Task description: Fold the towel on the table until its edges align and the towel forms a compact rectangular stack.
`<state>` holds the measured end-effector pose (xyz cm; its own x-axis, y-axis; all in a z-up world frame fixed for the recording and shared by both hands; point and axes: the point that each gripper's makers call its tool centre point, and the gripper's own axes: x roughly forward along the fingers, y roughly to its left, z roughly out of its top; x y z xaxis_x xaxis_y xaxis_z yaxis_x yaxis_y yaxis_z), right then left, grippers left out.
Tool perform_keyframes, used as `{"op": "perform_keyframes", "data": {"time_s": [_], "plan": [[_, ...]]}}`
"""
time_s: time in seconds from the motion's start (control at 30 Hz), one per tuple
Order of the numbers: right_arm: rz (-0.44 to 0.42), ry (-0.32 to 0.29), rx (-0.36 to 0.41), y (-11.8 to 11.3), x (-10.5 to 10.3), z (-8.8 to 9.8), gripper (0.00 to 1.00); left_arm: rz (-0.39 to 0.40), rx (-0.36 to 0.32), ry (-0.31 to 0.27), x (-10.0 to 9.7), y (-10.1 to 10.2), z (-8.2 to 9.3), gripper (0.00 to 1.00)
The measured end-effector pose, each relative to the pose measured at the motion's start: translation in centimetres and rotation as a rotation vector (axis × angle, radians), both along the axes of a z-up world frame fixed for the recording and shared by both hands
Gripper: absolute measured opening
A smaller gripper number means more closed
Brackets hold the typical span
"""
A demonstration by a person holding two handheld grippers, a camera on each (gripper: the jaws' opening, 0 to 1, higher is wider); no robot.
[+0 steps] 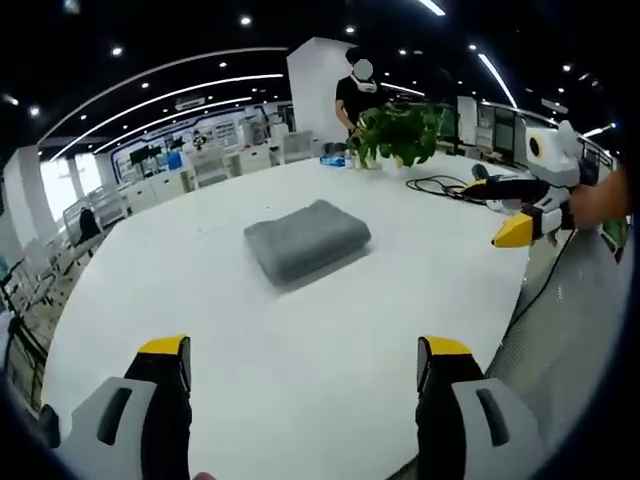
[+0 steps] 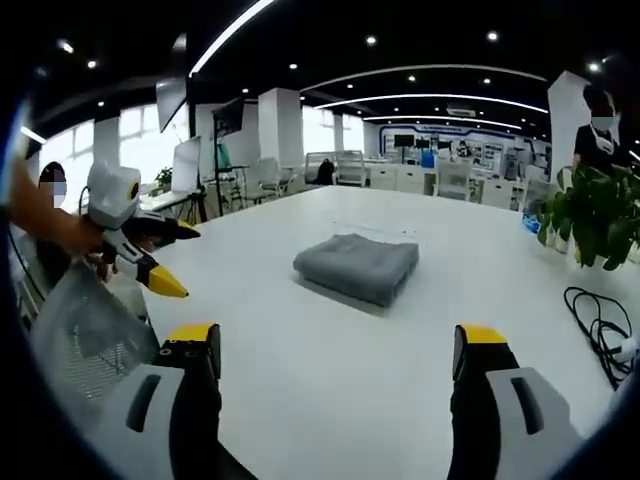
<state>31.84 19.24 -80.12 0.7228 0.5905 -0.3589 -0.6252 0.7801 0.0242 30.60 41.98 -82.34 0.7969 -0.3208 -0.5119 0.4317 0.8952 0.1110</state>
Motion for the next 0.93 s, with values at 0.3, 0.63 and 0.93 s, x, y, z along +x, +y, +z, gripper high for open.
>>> {"op": "perform_keyframes", "data": {"time_s": [0.3, 0.63, 0.93], "plan": [[-0.010, 0.023, -0.013, -0.4, -0.2, -0.7, 0.98, 0.017, 0.010, 0.004, -0.6, 0.1, -1.3, 0.94], [-0.005, 0.044, 0.002, -0.3, -0.7, -1.0, 0.97, 0.085, 0.004, -0.034, -0.4, 1.5, -1.0, 0.94], [0.065, 0.037, -0.041, 0.9, -1.7, -1.5, 0.97, 0.043, 0.078, -0.036, -0.7, 1.0, -1.3, 0.90]]}}
